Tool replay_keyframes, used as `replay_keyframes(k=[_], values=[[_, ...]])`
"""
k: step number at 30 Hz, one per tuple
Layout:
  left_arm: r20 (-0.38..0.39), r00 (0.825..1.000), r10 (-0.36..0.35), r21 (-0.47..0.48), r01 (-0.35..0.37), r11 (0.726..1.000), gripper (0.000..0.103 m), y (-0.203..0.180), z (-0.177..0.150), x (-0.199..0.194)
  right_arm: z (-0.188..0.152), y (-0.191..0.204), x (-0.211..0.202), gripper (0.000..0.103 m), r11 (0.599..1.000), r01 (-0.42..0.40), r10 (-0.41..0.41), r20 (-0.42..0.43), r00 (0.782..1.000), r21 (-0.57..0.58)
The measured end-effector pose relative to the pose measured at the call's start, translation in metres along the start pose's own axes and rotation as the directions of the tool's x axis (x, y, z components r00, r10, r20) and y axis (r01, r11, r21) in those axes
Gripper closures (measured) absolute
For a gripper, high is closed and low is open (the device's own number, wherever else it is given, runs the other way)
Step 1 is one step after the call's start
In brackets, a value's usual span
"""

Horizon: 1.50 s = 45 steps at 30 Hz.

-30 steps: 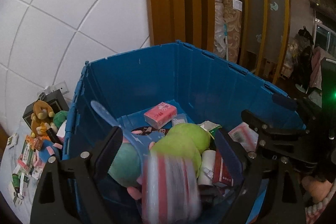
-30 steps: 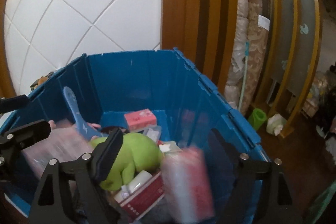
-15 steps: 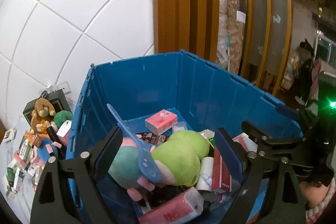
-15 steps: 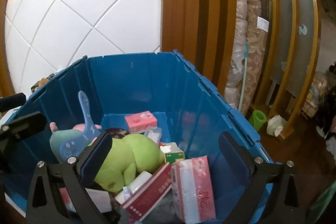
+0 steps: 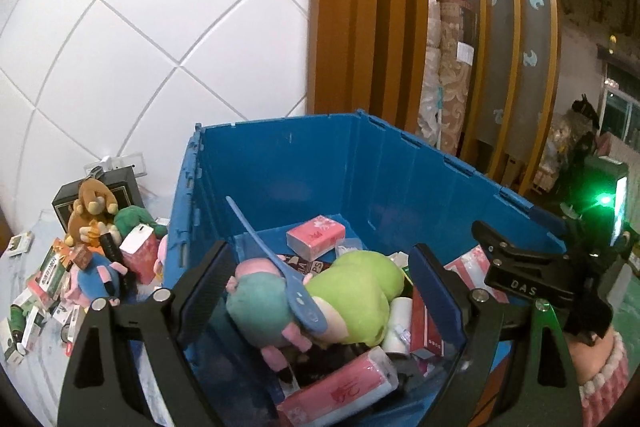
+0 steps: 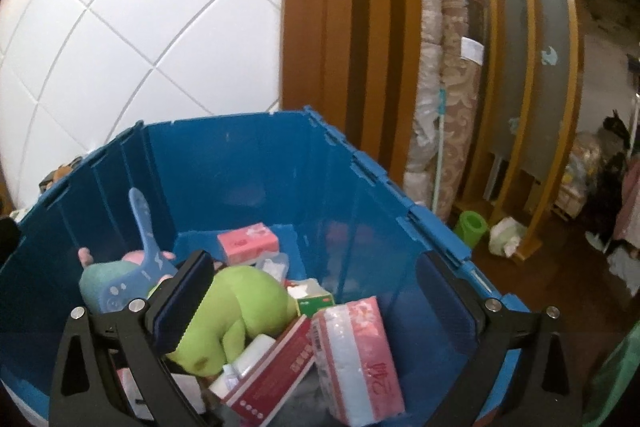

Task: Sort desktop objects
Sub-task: 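Move both tools back toward the pile on the table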

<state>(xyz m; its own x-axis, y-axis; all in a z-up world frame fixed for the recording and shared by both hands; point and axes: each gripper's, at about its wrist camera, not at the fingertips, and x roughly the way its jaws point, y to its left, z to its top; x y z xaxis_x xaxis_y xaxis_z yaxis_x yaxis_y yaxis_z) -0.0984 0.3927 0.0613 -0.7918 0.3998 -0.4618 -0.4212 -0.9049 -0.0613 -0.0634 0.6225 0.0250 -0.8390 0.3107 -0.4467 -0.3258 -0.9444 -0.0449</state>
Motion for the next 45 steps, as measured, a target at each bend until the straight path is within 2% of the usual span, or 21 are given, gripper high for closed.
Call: replay_keyframes(k=[6,9,12,15,20,26,35,39,43,45], values=[[0.030,0.999,0.038,-0.028,-0.038,0.999,0.014,0.029,-0.004,-0.019,0.000,0.004,0.002,0.000,0.999,0.049,-0.049,-0.025,0.998,-0.013],[0.024,0.998,0.059,-0.065,-0.057,0.996,0.014,0.054,-0.007,-0.027,-0.004,0.012,-0.008,0.000,1.000,0.000,0.000,-0.022,1.000,0.019],[0.007,0.998,0.060,-0.105,-0.059,0.993,0.014,0.083,-0.013,-0.034,0.000,0.028,-0.028,0.000,0.999,-0.032,0.032,0.021,0.999,0.023],[-0.002,0.995,0.099,-0.127,-0.098,0.987,0.014,0.113,-0.022,-0.042,0.010,0.057,-0.052,0.000,0.995,-0.096,0.095,0.072,0.993,0.000],[-0.010,0.985,0.172,-0.130,-0.172,0.977,0.013,0.168,-0.036,-0.057,0.024,0.124,-0.087,0.000,0.979,-0.197,0.202,0.134,0.970,-0.048],[-0.043,0.972,0.230,-0.142,-0.234,0.962,0.014,0.247,-0.057,-0.073,0.031,0.204,-0.113,0.000,0.963,-0.255,0.266,0.155,0.951,-0.089],[-0.120,0.943,0.310,-0.161,-0.326,0.931,0.014,0.364,-0.099,-0.084,0.019,0.322,-0.132,0.000,0.939,-0.315,0.333,0.142,0.932,-0.138],[-0.200,0.920,0.337,-0.186,-0.374,0.909,0.014,0.414,-0.124,-0.076,0.008,0.365,-0.124,0.000,0.925,-0.351,0.368,0.112,0.923,-0.149],[-0.292,0.888,0.355,-0.184,-0.416,0.891,0.014,0.450,-0.154,-0.060,-0.012,0.407,-0.088,0.000,0.915,-0.378,0.383,0.013,0.923,-0.143],[-0.326,0.876,0.355,-0.177,-0.426,0.887,0.014,0.460,-0.166,-0.049,-0.025,0.422,-0.062,0.000,0.917,-0.375,0.370,-0.063,0.927,-0.136]])
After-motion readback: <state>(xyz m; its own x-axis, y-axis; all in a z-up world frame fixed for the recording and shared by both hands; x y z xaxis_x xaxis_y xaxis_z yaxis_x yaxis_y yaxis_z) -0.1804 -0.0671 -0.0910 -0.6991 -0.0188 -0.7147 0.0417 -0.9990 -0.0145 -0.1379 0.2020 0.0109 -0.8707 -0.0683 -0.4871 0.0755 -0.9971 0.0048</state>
